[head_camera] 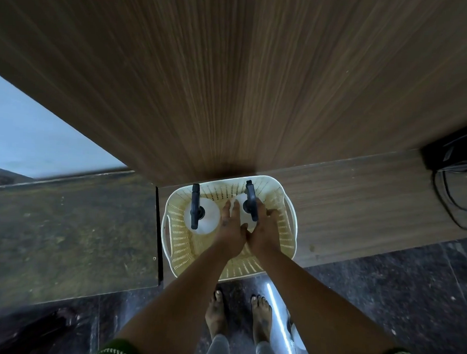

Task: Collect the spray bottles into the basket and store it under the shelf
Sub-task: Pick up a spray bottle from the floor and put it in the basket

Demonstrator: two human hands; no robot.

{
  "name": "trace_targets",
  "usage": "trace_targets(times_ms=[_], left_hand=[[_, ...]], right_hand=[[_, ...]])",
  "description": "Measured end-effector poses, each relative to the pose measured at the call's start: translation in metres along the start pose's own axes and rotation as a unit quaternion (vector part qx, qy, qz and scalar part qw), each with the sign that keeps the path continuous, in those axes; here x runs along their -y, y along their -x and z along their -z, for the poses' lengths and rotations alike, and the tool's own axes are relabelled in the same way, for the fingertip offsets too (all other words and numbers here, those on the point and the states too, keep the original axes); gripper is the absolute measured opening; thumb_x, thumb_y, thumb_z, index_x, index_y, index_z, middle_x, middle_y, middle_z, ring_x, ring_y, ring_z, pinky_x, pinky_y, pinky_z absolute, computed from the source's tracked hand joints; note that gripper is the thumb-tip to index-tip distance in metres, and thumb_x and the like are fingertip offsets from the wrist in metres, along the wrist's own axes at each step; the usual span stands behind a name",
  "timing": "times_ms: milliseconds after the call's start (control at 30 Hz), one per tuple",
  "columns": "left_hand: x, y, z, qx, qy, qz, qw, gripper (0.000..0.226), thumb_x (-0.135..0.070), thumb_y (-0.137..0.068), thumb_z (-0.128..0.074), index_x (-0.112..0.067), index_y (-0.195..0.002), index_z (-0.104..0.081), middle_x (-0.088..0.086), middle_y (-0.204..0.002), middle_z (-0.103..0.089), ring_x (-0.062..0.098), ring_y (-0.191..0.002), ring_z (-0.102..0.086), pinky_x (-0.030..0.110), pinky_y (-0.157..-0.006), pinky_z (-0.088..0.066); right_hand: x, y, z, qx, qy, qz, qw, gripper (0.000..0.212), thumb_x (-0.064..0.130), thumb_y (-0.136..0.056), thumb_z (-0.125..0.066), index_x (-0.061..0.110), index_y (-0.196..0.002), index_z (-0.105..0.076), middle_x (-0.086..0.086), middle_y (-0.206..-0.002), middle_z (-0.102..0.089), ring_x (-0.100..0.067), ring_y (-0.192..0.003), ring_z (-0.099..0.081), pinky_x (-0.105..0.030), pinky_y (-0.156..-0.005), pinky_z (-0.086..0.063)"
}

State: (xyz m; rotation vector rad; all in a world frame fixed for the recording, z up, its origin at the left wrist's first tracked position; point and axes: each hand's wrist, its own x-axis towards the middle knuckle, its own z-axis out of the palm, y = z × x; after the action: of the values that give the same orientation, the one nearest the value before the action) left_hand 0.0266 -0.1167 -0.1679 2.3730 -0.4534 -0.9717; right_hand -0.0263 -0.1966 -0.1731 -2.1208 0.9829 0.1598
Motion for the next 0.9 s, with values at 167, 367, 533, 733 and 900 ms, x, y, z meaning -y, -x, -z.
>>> trace_targets(times_ms=[167,367,533,733,900], left_hand=[[0.001,-0.002,0.002,0.006,-0.015,-0.014,1.0,0.069,-0.01,-0.098,-0.04,-0.009,-0.152,0.004,0.012,-0.161,0.011,0.028,-0.149,0.004,0.032,-0.119,-0.008],[0.003,0.002,0.001,-0.005,0.017,-0.021,1.0,0.066,-0.011,-0.1,-0.037,-0.006,-0.151,0.004,0.009,-0.161,0.012,0.021,-0.149,0.008,0.023,-0.116,-0.003],[-0.006,0.026,0.008,-0.033,0.02,-0.014,0.999,0.064,-0.017,-0.101,-0.038,-0.006,-0.152,-0.002,0.011,-0.161,0.002,0.024,-0.15,-0.002,0.027,-0.118,-0.008],[-0.017,0.061,0.022,-0.097,0.025,-0.004,0.995,0.058,-0.019,-0.098,-0.045,-0.005,-0.148,-0.02,0.014,-0.151,-0.026,0.031,-0.14,-0.027,0.037,-0.115,-0.027],[-0.014,0.105,0.026,-0.172,0.012,-0.038,0.984,0.041,-0.018,-0.097,-0.044,-0.007,-0.137,-0.04,0.011,-0.137,-0.042,0.029,-0.127,-0.042,0.037,-0.103,-0.036]], right_hand=[[0.0,-0.003,0.004,0.005,0.003,0.01,1.0,0.084,0.02,-0.078,-0.074,0.025,-0.147,-0.025,-0.018,-0.133,-0.036,-0.029,-0.111,-0.054,-0.033,-0.091,-0.049],[0.006,0.003,0.012,0.027,-0.01,-0.004,1.0,0.098,0.019,-0.077,-0.075,0.02,-0.15,-0.01,-0.019,-0.143,-0.025,-0.029,-0.114,-0.054,-0.027,-0.087,-0.045],[0.019,0.021,0.03,0.026,-0.01,-0.045,0.999,0.09,0.011,-0.08,-0.07,0.015,-0.148,-0.011,-0.017,-0.143,-0.029,-0.031,-0.121,-0.05,-0.034,-0.095,-0.047],[0.03,0.048,0.052,0.022,-0.003,-0.005,1.0,0.068,0.009,-0.079,-0.07,0.009,-0.135,-0.031,-0.014,-0.133,-0.043,-0.03,-0.116,-0.053,-0.033,-0.093,-0.049],[0.031,0.072,0.064,0.018,0.007,0.027,0.999,0.049,0.01,-0.079,-0.067,0.011,-0.119,-0.04,-0.011,-0.122,-0.046,-0.026,-0.102,-0.057,-0.032,-0.084,-0.049]])
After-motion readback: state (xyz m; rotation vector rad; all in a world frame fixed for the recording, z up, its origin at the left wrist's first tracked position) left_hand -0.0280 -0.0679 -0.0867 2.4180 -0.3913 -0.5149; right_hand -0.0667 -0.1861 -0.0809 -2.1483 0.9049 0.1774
